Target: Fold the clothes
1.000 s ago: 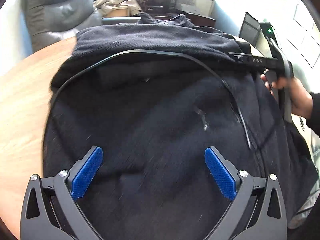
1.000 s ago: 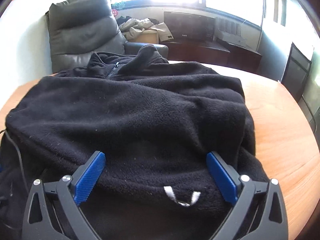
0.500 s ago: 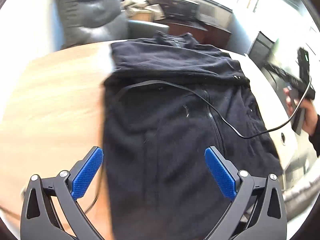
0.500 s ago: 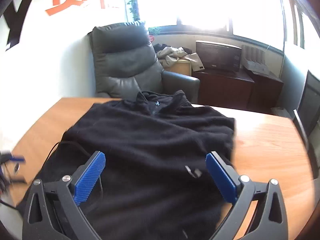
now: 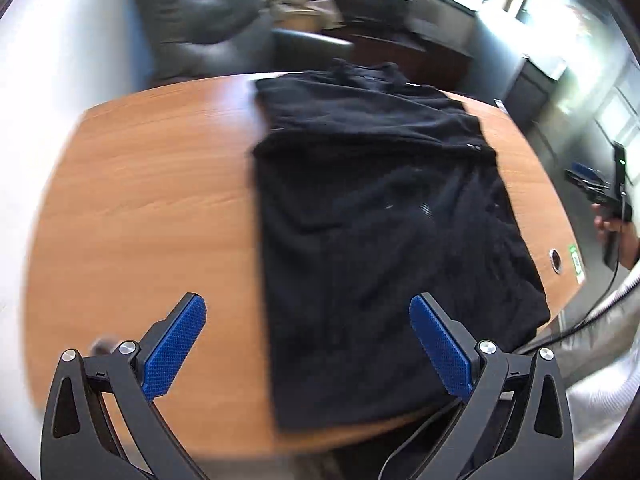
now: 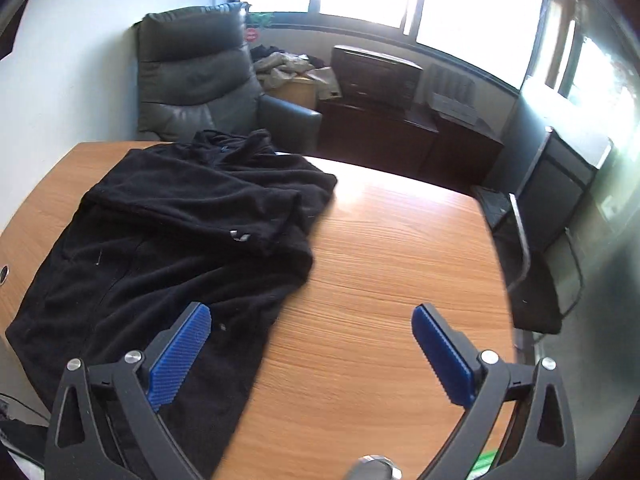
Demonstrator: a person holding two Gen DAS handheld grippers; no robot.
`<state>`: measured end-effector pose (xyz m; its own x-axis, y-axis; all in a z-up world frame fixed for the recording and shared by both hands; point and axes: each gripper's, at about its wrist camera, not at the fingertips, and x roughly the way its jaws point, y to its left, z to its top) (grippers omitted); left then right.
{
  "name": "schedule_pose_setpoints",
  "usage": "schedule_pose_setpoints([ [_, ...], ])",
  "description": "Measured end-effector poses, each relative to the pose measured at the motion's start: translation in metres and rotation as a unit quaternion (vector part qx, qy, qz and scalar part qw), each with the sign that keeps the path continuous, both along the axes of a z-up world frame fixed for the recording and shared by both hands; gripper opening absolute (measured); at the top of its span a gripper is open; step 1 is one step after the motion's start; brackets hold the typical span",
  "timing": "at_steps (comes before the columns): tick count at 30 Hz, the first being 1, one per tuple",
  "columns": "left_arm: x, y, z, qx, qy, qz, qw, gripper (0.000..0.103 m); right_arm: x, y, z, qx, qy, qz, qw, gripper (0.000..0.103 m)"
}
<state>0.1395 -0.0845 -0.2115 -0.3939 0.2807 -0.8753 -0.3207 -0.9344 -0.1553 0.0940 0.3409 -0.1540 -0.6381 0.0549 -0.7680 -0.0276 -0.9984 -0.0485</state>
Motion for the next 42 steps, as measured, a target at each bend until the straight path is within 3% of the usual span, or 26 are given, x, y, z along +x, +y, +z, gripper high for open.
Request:
schedule_pose_setpoints([
  [3,-0.046,0.040,-0.061,0.016,0.001,-0.049,0.9987,0.103,-0.022,-0.030,-0.052,-0.045,0.022,-0.002,0.999,0.103],
  [6,-0.087,0.069,-0.116,0.016,0.001,-0.064,0.9979,0.103,-0.051,-0.065,-0.108,-0.076,0.034,-0.021,0.996,0.103],
  [9,-0.101,0.081,-0.133,0.004,0.040,-0.062,0.9973,0.103,-0.065,-0.086,-0.147,-0.097,0.023,-0.044,0.994,0.103],
  [14,-0.089,0.069,-0.135,0.029,0.058,-0.059,0.9962,0.103,-0.054,-0.085,-0.158,-0.073,-0.007,-0.062,0.995,0.103],
  [21,-0.062,0.067,-0.139,0.019,0.074,-0.060,0.9952,0.103,-0.043,-0.086,-0.168,-0.043,-0.042,-0.086,0.994,0.103],
  [24,-0.053,0.067,-0.139,0.012,0.072,-0.051,0.9960,0.103,-0.054,-0.092,-0.157,-0.025,-0.055,-0.117,0.991,0.103],
  [27,-0.050,0.066,-0.132,0.021,0.057,-0.045,0.9971,0.103,-0.070,-0.102,-0.144,-0.057,-0.019,-0.077,0.995,0.103],
  [29,-0.048,0.062,-0.135,0.029,0.060,-0.043,0.9968,0.103,-0.085,-0.107,-0.150,-0.053,-0.027,-0.052,0.997,0.103],
  [35,-0.042,0.067,-0.141,0.010,0.079,-0.044,0.9959,0.103,-0.112,-0.088,-0.166,-0.040,-0.040,-0.067,0.996,0.103],
  [42,-0.079,0.077,-0.142,0.006,0.078,-0.032,0.9964,0.103,-0.145,-0.077,-0.166,-0.030,-0.046,-0.062,0.997,0.103],
])
